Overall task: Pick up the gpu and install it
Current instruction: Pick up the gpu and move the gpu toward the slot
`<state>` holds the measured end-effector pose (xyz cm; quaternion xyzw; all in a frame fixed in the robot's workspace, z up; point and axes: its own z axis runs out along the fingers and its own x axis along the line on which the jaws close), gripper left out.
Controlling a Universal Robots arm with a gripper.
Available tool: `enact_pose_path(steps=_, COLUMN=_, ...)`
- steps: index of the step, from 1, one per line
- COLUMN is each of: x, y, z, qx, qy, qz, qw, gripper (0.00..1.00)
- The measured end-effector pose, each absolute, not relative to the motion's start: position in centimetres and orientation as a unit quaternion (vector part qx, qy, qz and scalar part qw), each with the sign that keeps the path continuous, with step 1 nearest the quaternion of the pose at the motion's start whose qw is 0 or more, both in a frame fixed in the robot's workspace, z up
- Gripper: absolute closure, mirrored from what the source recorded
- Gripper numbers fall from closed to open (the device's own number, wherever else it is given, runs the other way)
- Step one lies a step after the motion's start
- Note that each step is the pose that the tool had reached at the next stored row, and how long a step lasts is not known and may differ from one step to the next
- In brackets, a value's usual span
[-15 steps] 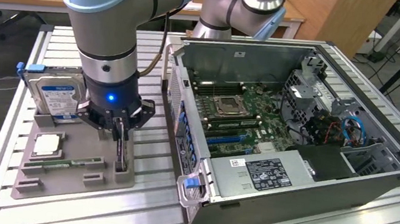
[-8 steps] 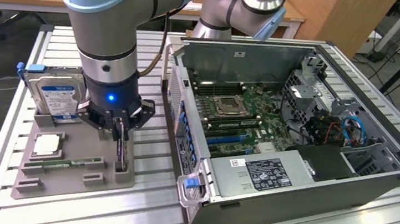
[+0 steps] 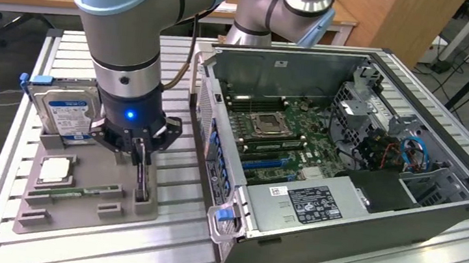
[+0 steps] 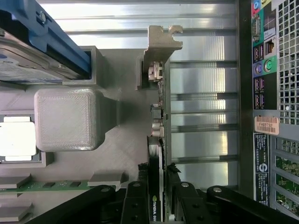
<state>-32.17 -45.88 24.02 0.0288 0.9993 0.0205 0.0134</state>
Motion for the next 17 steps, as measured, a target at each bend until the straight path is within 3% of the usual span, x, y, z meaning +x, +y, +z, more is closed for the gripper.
enact_pose_path(steps=1, x=-32.17, y=-45.88, z=24.02, qx=0.029, qy=0.999, qz=0.020, qw=0.013, gripper=0.73)
enact_pose_path(steps=2, x=-32.17, y=-45.88, z=24.02, qx=0.029, qy=0.999, qz=0.020, qw=0.013, gripper=0.67)
enact_pose_path(steps=9, x=-32.17, y=-45.88, z=24.02, qx=0.029, qy=0.999, qz=0.020, qw=0.013, gripper=0.65)
enact_pose_path(steps=12, x=-32.17, y=-45.89, z=24.03, qx=0.029, qy=0.999, qz=0.020, qw=0.013, gripper=0.53)
enact_pose_path(steps=17, x=-32.17, y=-45.89, z=23.40, qx=0.029, qy=0.999, qz=0.025, qw=0.014, gripper=0.53)
